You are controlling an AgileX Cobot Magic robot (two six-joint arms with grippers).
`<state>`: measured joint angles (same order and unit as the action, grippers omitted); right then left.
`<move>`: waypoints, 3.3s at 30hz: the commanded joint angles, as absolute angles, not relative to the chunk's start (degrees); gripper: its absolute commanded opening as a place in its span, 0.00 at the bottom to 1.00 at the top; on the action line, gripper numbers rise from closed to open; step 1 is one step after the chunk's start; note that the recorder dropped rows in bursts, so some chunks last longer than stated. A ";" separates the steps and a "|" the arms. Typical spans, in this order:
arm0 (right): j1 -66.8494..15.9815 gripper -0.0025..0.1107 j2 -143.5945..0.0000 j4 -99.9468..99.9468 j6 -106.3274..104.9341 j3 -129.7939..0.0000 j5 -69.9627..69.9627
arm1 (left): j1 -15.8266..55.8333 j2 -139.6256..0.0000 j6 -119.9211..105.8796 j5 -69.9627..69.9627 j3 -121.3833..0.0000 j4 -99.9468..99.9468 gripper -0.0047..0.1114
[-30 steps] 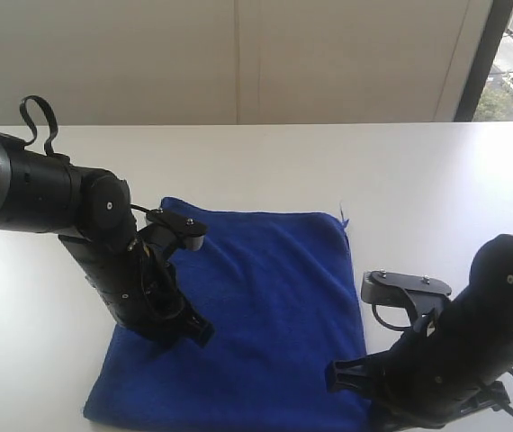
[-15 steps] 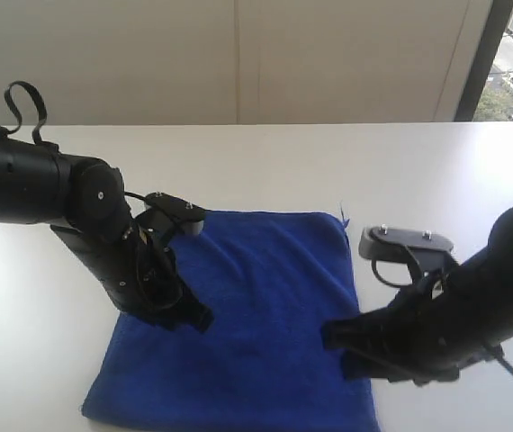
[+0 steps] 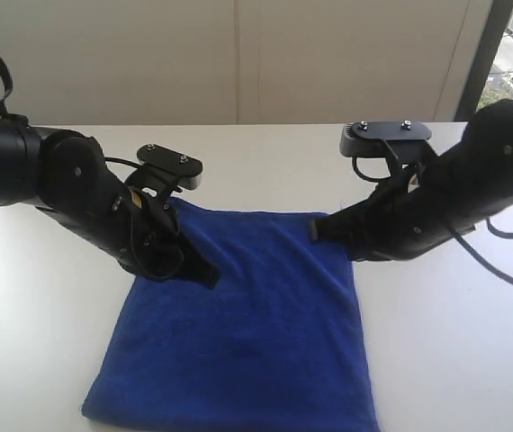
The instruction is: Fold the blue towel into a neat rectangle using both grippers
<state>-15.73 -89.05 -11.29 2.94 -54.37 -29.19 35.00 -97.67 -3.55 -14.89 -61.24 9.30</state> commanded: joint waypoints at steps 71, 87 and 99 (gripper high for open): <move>-9.71 0.02 -109.61 -6.30 -1.97 -78.50 -35.85 | 29.83 -99.39 4.64 -17.58 -60.82 -0.91 0.04; -10.21 0.02 -93.29 -12.00 -3.49 -58.52 -36.37 | 29.83 -95.14 4.27 -28.69 -59.22 6.89 0.04; -10.21 0.02 -85.09 -13.45 -2.75 -46.36 -34.53 | 20.06 -86.64 3.59 -29.92 -52.01 11.86 0.04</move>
